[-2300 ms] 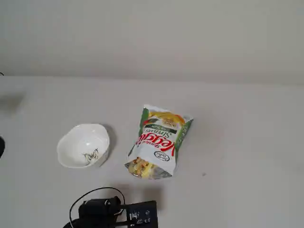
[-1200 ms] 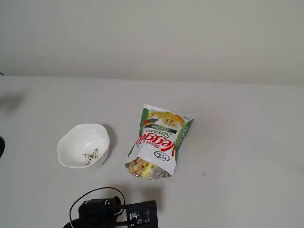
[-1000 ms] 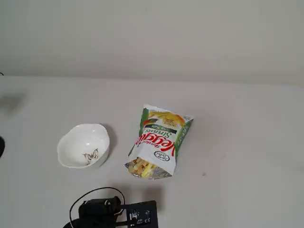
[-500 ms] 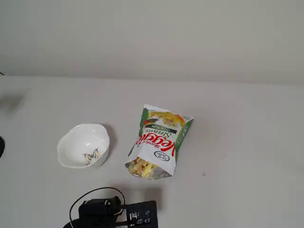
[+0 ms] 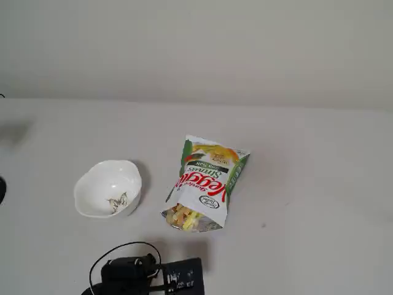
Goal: Pick up veggie straw from inside of open veggie straw packet and place it inside the bowl on the left side of the veggie straw packet
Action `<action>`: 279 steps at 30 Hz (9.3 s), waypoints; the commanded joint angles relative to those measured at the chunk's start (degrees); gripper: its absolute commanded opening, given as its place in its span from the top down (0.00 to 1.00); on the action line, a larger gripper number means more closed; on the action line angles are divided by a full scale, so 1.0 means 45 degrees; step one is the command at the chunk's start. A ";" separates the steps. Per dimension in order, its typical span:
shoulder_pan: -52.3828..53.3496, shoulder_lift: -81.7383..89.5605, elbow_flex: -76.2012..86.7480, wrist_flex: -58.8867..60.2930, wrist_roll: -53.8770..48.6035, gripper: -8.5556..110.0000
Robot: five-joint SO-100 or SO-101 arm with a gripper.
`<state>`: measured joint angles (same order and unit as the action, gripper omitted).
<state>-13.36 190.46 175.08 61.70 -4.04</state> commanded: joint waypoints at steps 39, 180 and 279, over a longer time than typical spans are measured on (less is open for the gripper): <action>0.2969 -1.7930 -0.7461 -1.1016 -1.2324 0.83; 0.0977 0.0000 -0.0430 0.1035 0.0723 0.93; 0.0977 0.0000 -0.0410 0.1035 0.0723 0.93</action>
<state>-8.96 189.67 173.50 66.18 -1.49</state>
